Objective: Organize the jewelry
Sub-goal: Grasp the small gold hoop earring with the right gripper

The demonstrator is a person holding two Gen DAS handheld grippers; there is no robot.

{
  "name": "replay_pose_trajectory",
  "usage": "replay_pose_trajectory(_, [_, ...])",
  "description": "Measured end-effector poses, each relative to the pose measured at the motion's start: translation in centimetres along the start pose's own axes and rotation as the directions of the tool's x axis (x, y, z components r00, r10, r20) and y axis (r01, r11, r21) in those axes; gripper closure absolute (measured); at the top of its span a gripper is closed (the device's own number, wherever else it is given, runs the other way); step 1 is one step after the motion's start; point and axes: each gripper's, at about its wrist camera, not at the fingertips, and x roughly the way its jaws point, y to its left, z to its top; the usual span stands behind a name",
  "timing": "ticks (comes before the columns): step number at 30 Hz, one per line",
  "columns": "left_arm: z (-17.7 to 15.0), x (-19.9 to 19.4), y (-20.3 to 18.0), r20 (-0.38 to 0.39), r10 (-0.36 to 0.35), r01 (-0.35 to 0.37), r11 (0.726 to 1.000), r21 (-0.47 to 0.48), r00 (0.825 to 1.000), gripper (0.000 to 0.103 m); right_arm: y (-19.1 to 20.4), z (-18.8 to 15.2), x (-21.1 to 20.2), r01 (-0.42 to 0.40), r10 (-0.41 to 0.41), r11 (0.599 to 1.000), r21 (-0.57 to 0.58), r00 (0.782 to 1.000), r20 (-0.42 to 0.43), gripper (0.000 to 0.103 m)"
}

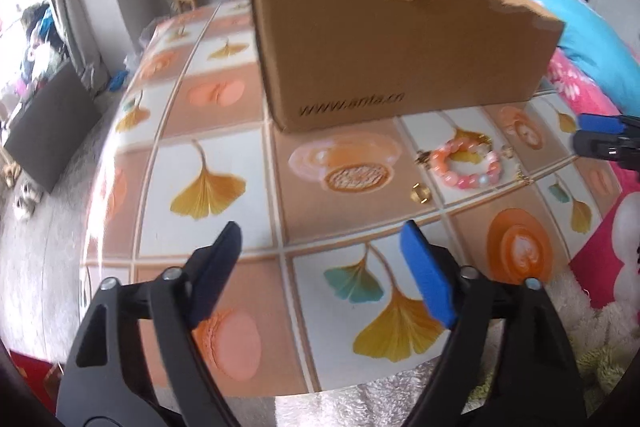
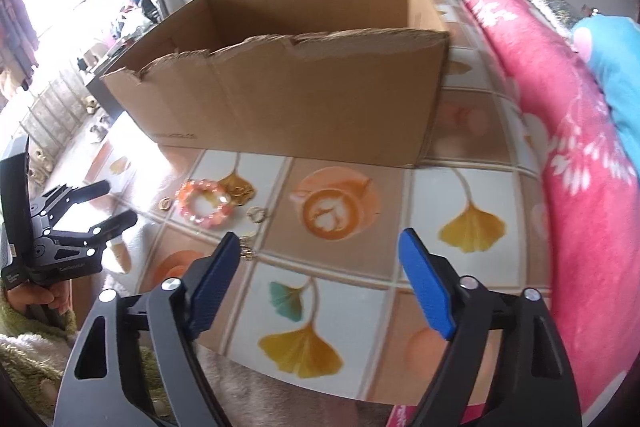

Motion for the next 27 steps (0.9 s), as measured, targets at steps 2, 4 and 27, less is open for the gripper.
replay_pose_trajectory(2, [0.3,-0.4,-0.6,0.019,-0.033,0.033,0.999,0.032,0.999,0.034,0.1,0.2,0.6,-0.014,0.014,1.000,-0.013,1.000,-0.008,0.031])
replay_pose_trajectory(4, [0.5,-0.5,-1.4,0.024,-0.049,0.048,0.996,0.073,0.999,0.041,0.7,0.5,1.2,-0.024,0.024,0.999,-0.027,1.000,-0.015,0.036])
replay_pose_trajectory(27, [2.0,2.5,-5.2,-0.049,-0.120,0.128,0.968,0.215,0.992,0.093,1.2,1.3,3.3,-0.083,0.082,0.996,-0.039,0.996,-0.035,0.055])
